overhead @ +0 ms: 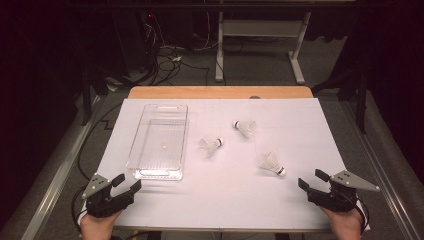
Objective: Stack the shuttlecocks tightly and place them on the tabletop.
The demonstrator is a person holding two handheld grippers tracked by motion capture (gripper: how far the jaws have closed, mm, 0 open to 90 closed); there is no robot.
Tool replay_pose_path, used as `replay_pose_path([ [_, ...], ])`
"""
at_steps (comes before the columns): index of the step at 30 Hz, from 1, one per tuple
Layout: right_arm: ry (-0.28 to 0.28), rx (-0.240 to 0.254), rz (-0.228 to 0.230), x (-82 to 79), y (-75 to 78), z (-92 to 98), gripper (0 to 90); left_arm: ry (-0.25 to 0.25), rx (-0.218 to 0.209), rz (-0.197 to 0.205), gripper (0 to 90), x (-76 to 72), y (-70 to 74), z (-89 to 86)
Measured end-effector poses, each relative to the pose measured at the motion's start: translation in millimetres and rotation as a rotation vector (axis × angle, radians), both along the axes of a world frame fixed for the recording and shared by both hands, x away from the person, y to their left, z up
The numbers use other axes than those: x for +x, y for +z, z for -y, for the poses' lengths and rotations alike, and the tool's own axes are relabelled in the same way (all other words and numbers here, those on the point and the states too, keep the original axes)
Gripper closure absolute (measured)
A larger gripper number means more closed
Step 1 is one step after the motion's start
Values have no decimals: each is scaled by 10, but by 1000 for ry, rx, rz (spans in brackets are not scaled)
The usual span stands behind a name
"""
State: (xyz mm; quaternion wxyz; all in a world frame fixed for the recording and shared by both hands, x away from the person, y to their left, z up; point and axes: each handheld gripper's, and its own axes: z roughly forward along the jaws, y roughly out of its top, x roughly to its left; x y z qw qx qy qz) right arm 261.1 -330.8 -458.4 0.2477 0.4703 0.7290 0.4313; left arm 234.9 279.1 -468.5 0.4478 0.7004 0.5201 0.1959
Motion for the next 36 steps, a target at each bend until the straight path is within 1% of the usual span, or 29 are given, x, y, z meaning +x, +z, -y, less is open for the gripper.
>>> replay_pose_path([
  [5,-2,7,2,-2,3,4,281,-3,2,1,329,-4,2,10],
  [8,2,2,1,-3,2,-5,282,-2,-5,2,328,-7,3,4],
  [23,0,9,3,-2,2,6,282,-7,-3,6,327,-20,19,27],
  [36,1,8,7,-5,6,7,284,-28,-7,11,327,-40,39,77],
])
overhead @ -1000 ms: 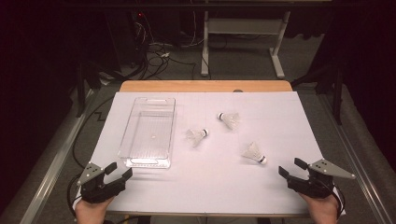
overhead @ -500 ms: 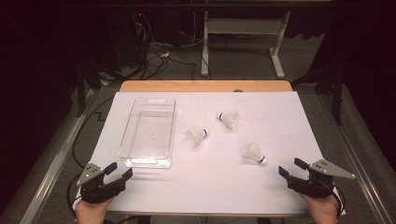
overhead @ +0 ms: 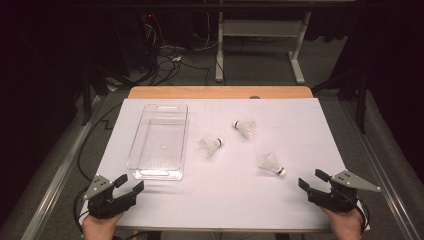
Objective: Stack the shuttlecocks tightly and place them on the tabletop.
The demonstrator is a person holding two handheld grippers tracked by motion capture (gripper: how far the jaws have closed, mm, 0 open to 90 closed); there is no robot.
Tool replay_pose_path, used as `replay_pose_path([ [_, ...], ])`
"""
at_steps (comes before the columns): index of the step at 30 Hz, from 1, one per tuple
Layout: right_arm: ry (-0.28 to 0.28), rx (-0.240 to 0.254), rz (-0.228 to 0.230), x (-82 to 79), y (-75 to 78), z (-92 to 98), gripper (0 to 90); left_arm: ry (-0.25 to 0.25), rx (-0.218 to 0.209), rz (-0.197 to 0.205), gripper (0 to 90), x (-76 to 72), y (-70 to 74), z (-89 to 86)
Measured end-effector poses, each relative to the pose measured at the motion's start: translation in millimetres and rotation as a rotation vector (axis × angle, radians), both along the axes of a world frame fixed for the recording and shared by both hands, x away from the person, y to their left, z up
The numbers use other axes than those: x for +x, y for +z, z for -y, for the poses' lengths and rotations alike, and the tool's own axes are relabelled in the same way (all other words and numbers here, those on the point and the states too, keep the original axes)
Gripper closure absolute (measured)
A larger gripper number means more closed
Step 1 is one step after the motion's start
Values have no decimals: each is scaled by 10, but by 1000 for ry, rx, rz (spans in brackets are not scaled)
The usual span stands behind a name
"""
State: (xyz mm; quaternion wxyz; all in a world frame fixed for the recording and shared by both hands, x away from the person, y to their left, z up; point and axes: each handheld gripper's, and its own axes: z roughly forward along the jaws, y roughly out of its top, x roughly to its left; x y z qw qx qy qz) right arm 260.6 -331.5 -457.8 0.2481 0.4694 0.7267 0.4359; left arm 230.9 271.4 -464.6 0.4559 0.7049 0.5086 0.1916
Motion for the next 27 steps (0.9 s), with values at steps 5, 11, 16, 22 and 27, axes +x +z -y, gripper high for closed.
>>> replay_pose_path([
  [5,-1,3,0,-1,1,-2,284,-8,0,1,327,-5,4,25],
  [11,0,3,1,-2,1,-1,284,-18,2,3,327,-11,11,58],
  [16,0,3,0,-1,1,-1,284,-30,1,4,329,-15,16,84],
  [22,0,3,1,0,1,-1,285,-38,-2,4,330,-18,20,107],
  [27,0,3,1,1,1,-1,285,-48,-3,4,331,-15,24,142],
])
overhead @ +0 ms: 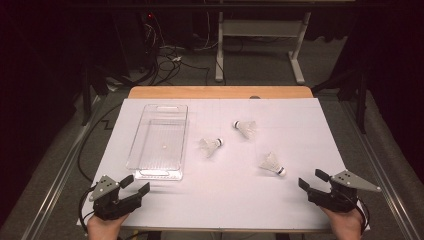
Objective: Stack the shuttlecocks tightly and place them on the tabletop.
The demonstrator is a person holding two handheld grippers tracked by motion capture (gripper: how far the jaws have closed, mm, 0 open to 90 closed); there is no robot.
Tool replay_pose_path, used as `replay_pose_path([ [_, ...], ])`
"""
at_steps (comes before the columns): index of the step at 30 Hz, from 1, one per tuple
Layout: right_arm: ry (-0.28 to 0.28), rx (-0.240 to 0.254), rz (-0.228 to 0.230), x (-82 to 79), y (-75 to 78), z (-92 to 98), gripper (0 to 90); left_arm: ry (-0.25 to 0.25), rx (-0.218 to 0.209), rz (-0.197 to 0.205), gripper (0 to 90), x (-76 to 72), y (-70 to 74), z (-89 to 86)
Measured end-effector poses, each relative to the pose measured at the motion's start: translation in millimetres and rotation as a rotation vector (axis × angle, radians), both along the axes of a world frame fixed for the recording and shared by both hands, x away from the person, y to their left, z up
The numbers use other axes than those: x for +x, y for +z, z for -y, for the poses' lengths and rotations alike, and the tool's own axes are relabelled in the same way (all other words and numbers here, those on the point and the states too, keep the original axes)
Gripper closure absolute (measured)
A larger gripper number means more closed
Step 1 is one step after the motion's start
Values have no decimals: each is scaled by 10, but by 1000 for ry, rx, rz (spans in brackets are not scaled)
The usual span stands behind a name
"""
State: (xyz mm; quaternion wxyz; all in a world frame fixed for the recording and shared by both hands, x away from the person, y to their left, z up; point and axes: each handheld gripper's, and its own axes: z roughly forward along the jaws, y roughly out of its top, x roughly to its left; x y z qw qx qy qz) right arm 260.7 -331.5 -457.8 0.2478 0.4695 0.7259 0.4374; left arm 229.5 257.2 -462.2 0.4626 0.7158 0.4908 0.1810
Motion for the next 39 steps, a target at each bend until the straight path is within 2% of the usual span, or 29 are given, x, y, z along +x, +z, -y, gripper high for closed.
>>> replay_pose_path([
  [39,-2,2,-3,2,-1,-1,285,-83,7,-1,338,3,38,266],
])
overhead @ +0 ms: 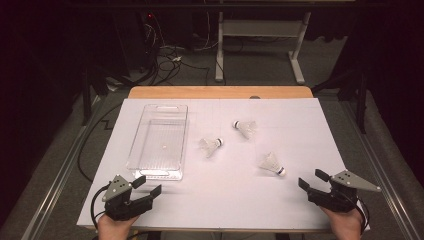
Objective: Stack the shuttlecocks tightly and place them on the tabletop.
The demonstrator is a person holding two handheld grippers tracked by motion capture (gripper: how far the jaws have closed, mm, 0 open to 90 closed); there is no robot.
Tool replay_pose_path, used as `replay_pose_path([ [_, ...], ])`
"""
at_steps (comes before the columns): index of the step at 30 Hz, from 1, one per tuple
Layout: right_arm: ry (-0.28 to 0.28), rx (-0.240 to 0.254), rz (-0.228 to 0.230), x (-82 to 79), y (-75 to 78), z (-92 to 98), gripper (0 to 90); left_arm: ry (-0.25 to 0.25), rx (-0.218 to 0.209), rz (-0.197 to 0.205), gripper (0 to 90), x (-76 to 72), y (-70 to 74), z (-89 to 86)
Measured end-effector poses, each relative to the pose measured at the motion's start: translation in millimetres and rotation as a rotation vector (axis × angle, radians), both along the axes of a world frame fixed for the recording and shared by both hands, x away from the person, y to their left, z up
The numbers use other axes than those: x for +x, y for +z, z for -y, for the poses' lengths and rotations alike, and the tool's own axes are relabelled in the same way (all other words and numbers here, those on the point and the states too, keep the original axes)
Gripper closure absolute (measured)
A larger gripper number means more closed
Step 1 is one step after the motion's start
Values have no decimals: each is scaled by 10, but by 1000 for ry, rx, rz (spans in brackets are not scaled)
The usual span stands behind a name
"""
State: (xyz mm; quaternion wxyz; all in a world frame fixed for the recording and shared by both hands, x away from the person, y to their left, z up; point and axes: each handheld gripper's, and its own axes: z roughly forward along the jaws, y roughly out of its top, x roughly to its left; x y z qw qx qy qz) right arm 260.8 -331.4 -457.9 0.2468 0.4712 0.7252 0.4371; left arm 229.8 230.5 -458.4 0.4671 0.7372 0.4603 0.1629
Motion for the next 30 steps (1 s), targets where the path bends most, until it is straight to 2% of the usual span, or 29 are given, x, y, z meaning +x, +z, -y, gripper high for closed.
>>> replay_pose_path([
  [21,4,1,2,0,0,-1,285,-42,6,-13,345,-2,2,215],
  [30,4,4,1,-2,0,-1,285,-75,20,-23,347,-2,-6,358],
])
